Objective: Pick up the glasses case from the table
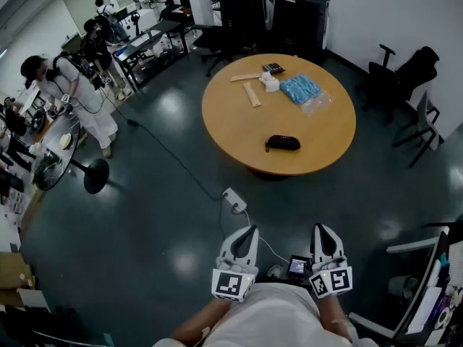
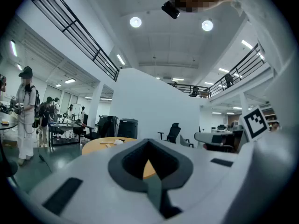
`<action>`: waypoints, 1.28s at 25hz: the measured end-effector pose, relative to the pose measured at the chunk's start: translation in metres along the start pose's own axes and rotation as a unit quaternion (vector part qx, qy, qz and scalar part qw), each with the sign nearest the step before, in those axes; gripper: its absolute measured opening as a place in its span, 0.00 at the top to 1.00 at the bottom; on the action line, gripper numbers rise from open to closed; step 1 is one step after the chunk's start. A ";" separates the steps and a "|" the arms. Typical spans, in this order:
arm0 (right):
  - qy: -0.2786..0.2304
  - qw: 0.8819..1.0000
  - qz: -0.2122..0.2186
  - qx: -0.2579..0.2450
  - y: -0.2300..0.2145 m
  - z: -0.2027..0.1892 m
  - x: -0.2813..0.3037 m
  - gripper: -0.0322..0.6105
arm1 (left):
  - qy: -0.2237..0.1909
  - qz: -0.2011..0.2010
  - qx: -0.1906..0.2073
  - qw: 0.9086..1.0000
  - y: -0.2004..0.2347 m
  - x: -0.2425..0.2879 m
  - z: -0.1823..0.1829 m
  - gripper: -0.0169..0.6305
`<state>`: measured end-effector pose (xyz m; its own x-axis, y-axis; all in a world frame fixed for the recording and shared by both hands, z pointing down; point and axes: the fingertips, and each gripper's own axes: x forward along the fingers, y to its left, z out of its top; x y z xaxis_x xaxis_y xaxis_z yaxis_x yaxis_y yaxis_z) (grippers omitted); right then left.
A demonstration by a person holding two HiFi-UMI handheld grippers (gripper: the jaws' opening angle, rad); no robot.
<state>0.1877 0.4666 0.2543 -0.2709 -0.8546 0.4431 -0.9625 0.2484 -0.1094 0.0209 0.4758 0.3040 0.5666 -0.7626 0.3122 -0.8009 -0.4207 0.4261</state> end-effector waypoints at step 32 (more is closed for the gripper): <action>0.044 0.998 0.044 -0.021 -0.078 -0.030 0.116 0.93 | 0.034 0.004 -0.004 0.999 0.049 0.126 -0.007 0.96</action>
<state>0.2316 0.3618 0.3412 -0.3496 -0.7860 0.5099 -0.9331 0.3412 -0.1137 0.0545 0.3622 0.3706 0.5714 -0.7315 0.3721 -0.8045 -0.4096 0.4302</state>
